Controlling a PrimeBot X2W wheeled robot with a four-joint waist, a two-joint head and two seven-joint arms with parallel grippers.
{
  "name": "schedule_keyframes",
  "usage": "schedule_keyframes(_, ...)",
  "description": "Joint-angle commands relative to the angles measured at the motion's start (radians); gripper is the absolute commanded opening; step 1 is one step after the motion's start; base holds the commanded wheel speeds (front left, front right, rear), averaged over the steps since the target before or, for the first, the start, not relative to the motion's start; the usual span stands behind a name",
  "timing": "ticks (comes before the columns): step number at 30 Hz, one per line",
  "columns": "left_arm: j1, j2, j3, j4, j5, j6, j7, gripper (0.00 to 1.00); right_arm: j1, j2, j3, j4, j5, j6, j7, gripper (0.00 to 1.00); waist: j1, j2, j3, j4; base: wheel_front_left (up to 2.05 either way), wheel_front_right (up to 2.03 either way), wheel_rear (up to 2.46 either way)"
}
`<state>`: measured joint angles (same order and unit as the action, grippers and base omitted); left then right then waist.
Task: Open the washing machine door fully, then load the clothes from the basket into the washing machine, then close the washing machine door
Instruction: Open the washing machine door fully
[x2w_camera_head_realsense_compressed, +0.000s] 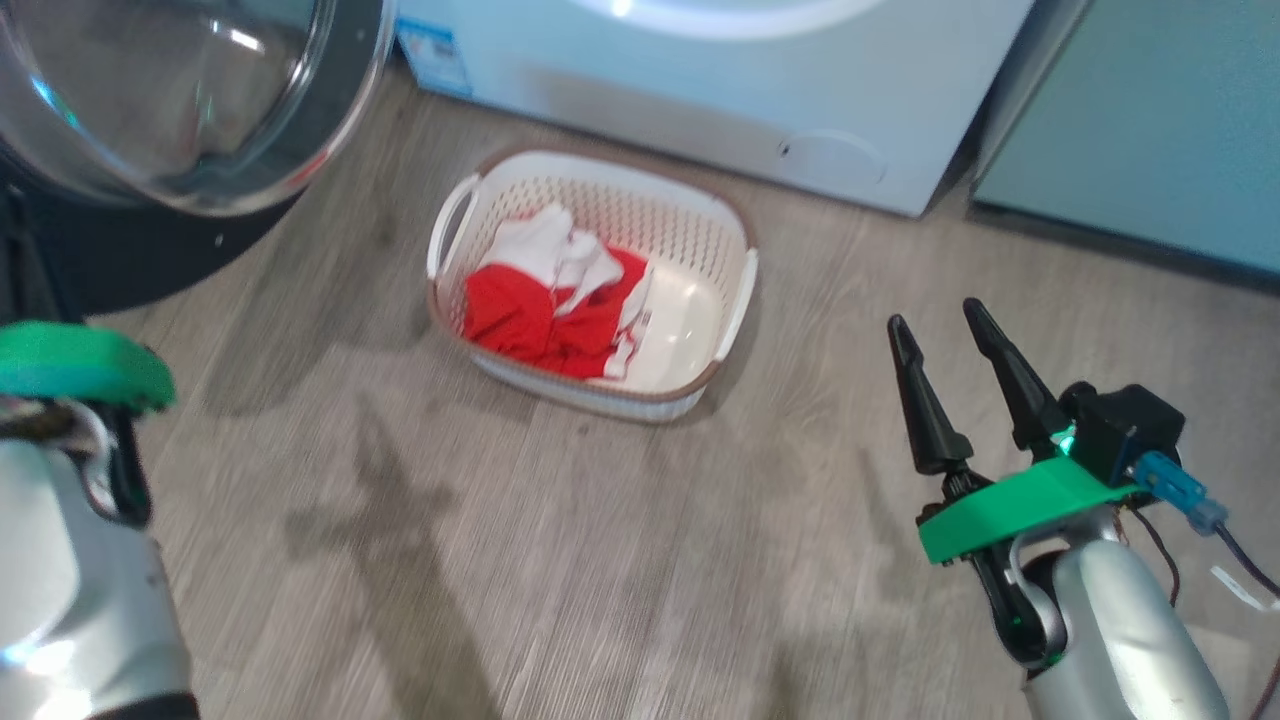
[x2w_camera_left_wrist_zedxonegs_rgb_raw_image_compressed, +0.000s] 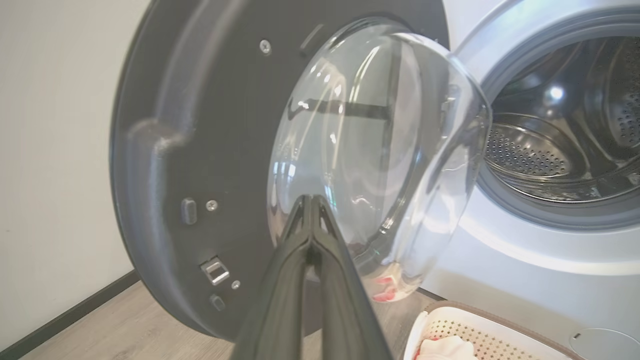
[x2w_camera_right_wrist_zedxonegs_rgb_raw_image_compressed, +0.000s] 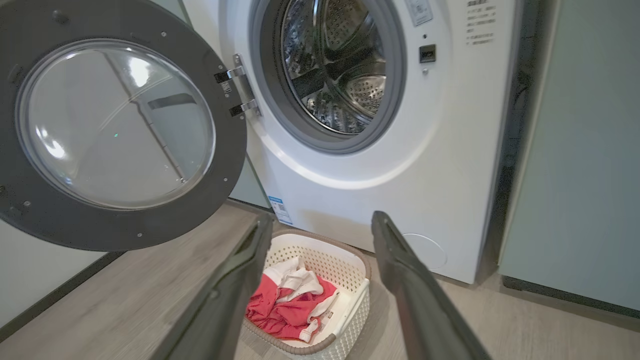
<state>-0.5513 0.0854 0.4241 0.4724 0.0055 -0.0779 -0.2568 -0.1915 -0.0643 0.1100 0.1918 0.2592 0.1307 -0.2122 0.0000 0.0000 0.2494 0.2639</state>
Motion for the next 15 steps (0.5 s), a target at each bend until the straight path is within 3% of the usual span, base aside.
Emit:
schedule_keyframes(1,0.027,0.021,-0.003,-0.053,0.012,-0.008,-0.005,0.00,0.006,0.013,0.013,-0.015,0.012,0.000,-0.018,1.00,0.0000,0.0000,-0.079,-0.046,0.00,0.00,0.00)
schedule_keyframes(15,0.236,-0.032,-0.173,-0.181,-0.037,-0.030,-0.005,0.00,0.066,0.014,-0.042,0.043,0.041,0.000,-0.047,1.00,0.0000,0.0000,-0.261,-0.182,0.00,0.00,0.00)
